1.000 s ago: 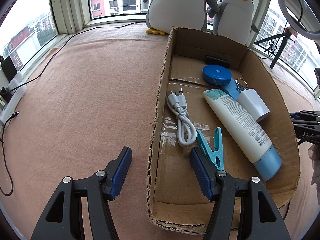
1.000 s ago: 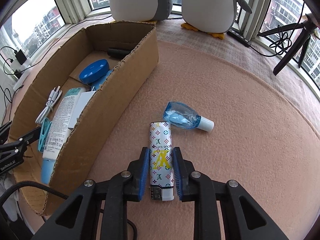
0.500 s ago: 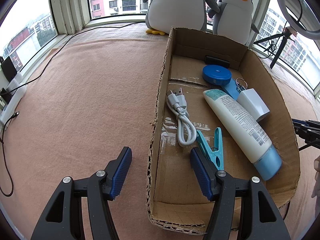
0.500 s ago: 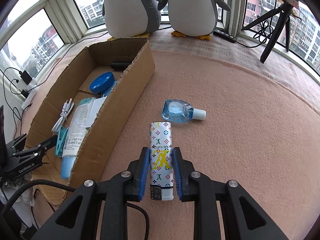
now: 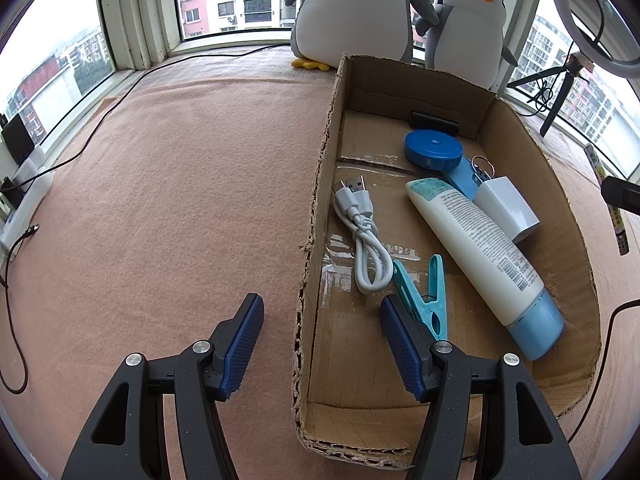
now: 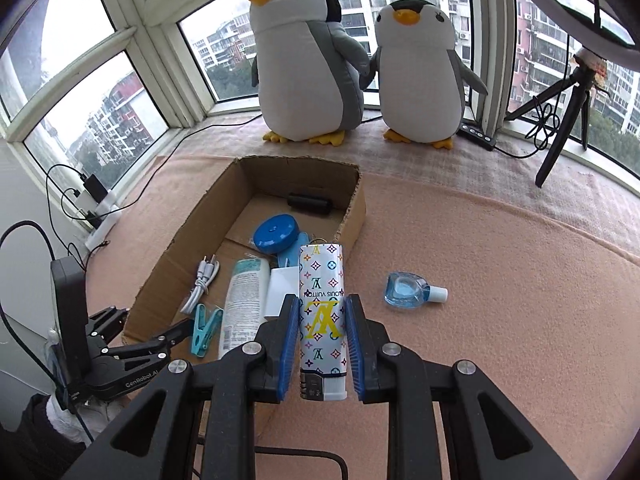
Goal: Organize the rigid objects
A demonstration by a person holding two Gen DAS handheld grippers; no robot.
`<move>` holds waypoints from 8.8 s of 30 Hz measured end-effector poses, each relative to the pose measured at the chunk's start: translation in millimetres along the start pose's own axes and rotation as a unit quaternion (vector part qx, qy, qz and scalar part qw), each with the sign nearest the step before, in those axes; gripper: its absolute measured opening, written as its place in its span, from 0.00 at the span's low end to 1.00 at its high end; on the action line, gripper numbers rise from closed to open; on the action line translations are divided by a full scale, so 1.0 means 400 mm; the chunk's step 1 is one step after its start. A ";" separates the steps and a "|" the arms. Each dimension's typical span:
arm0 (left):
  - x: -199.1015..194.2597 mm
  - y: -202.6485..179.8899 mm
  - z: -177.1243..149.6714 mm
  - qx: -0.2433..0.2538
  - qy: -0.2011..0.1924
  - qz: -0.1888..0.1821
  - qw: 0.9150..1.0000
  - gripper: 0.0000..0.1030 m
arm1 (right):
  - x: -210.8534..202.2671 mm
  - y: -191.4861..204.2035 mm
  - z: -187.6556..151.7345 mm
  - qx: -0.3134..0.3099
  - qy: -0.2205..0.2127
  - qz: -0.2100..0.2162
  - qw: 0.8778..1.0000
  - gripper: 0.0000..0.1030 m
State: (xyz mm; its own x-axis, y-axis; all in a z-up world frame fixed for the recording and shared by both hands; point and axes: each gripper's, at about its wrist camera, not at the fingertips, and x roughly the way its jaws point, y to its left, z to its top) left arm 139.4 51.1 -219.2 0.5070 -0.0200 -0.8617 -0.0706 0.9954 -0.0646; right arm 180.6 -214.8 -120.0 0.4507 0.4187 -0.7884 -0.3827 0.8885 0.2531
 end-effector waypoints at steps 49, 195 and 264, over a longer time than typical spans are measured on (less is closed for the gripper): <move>-0.002 0.004 -0.001 0.000 0.000 0.000 1.000 0.64 | 0.121 0.121 0.090 -0.010 0.012 0.048 0.999 0.54; -0.008 0.003 0.011 0.003 0.002 0.008 1.000 0.64 | 0.078 0.132 0.033 -0.039 0.003 0.023 0.999 0.61; -0.523 -0.132 -0.010 0.051 -0.185 -0.001 0.981 0.72 | -0.308 0.102 -0.129 0.043 -0.143 -0.072 0.986 0.87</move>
State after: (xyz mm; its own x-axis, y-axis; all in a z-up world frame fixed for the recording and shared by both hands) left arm 33.4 2.5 -37.5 0.7856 -0.0050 -0.6187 0.0069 1.0000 0.0007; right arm 68.0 -239.7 -41.4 0.7094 0.3125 -0.6317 -0.2337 0.9499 0.2075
